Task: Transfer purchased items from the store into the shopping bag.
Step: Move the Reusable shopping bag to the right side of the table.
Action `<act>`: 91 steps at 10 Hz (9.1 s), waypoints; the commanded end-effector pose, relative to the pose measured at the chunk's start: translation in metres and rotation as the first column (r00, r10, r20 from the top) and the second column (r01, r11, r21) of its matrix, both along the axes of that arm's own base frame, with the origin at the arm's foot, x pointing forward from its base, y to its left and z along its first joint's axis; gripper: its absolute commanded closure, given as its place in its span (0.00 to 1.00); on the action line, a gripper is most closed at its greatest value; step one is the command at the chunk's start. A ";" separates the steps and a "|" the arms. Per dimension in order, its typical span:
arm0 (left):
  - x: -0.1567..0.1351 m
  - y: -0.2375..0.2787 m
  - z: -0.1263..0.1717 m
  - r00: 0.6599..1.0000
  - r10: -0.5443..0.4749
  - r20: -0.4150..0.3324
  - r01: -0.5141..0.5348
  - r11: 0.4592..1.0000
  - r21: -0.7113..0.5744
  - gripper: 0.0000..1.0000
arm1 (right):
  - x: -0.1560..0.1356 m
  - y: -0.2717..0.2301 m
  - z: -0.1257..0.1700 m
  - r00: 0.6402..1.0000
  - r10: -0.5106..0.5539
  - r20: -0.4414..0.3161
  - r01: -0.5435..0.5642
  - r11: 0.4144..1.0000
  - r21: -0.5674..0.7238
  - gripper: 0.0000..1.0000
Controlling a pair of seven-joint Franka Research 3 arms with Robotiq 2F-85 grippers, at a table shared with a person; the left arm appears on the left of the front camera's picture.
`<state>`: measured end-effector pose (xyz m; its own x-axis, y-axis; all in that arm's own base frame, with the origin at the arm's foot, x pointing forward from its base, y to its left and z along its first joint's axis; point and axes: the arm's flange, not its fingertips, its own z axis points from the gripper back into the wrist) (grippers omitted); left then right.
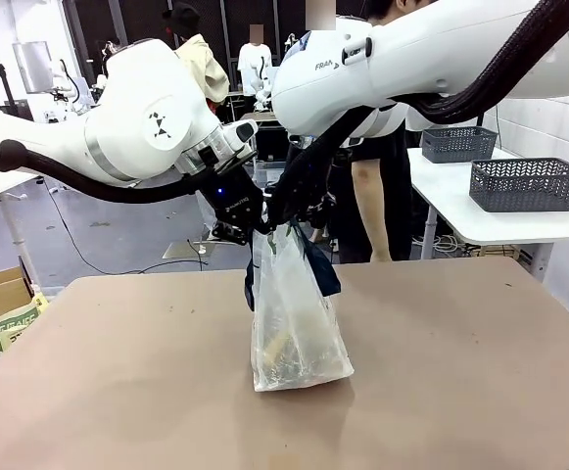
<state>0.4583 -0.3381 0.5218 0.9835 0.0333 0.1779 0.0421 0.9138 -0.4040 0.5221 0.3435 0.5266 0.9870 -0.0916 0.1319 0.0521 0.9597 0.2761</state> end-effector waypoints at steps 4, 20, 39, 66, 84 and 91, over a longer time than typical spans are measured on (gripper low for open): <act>-0.002 -0.005 -0.003 0.997 -0.052 0.057 0.053 0.998 -0.019 1.00 | 0.000 0.002 0.002 0.999 0.040 0.011 -0.040 0.995 0.087 1.00; -0.014 -0.003 0.006 0.998 -0.056 0.025 0.060 0.965 -0.253 0.00 | 0.003 0.003 -0.001 0.999 0.034 0.009 -0.035 0.996 0.080 1.00; -0.014 -0.017 -0.006 0.999 -0.048 0.011 0.049 0.990 -0.132 1.00 | 0.001 -0.003 -0.007 0.998 0.070 -0.005 -0.070 0.993 0.095 1.00; -0.019 -0.009 0.000 0.983 -0.177 0.054 0.180 0.981 -0.075 1.00 | -0.032 -0.125 0.044 0.961 0.225 0.164 -0.255 0.947 0.197 0.00; -0.017 -0.009 -0.004 0.981 -0.187 0.058 0.190 0.980 -0.060 1.00 | -0.042 -0.230 0.059 0.605 0.661 0.444 -0.683 0.717 -0.136 0.00; 0.012 0.024 0.069 0.989 -0.117 0.087 0.088 0.955 0.283 1.00 | -0.042 -0.230 0.059 0.605 0.661 0.444 -0.683 0.717 -0.136 0.00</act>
